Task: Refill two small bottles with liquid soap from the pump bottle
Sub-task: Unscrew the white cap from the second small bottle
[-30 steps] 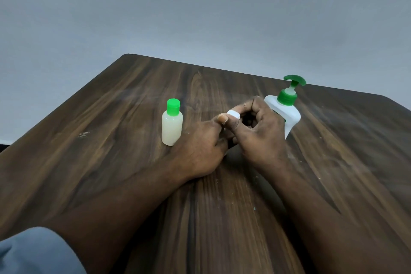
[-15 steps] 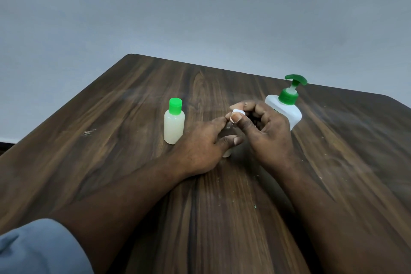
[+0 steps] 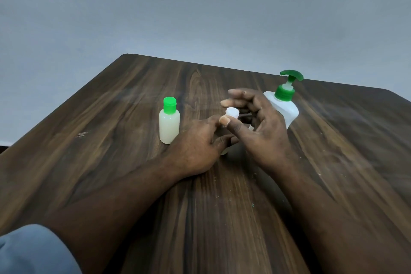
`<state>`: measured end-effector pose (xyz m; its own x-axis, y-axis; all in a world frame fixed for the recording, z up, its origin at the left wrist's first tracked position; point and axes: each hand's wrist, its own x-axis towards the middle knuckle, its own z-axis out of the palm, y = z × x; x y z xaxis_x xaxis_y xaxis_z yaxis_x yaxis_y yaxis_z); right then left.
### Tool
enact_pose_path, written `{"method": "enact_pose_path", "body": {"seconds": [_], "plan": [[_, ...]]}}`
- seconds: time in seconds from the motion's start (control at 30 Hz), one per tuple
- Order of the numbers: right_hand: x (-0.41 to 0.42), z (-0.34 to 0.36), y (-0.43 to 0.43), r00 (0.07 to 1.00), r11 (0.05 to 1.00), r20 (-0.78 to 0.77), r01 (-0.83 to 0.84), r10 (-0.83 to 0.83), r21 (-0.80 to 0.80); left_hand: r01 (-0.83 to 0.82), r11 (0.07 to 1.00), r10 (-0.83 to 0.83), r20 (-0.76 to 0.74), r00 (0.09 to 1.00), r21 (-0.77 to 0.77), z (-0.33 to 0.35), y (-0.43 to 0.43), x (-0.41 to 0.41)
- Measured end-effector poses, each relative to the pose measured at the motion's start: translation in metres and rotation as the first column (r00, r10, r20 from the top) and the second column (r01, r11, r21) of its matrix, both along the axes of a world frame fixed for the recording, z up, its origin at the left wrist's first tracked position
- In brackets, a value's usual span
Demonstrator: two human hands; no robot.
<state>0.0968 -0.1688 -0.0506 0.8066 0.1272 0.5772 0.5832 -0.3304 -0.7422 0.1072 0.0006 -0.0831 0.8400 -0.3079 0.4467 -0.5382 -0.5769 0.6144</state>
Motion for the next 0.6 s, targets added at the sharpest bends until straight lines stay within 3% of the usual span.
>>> {"method": "enact_pose_path", "body": {"seconds": [0.13, 0.3, 0.47, 0.6], "plan": [[0.000, 0.000, 0.005, 0.988, 0.989, 0.036, 0.149, -0.149, 0.011, 0.013, 0.999, -0.014, -0.023, 1.000, -0.029, 0.001, 0.000, -0.003], [-0.001, 0.002, -0.002, 0.999, 0.999, 0.034, 0.036, -0.037, 0.013, -0.003, 1.000, 0.002, -0.045, 0.999, -0.028, 0.000, 0.001, 0.000], [0.001, -0.005, 0.009, 0.983, 0.979, 0.076, 0.175, -0.167, -0.101, -0.003, 1.000, 0.003, -0.059, 0.998, -0.002, -0.001, 0.002, 0.000], [0.001, -0.001, 0.001, 0.991, 0.995, 0.102, 0.093, -0.090, -0.022, 0.019, 0.999, -0.019, 0.010, 1.000, 0.036, 0.000, 0.001, -0.002]]}}
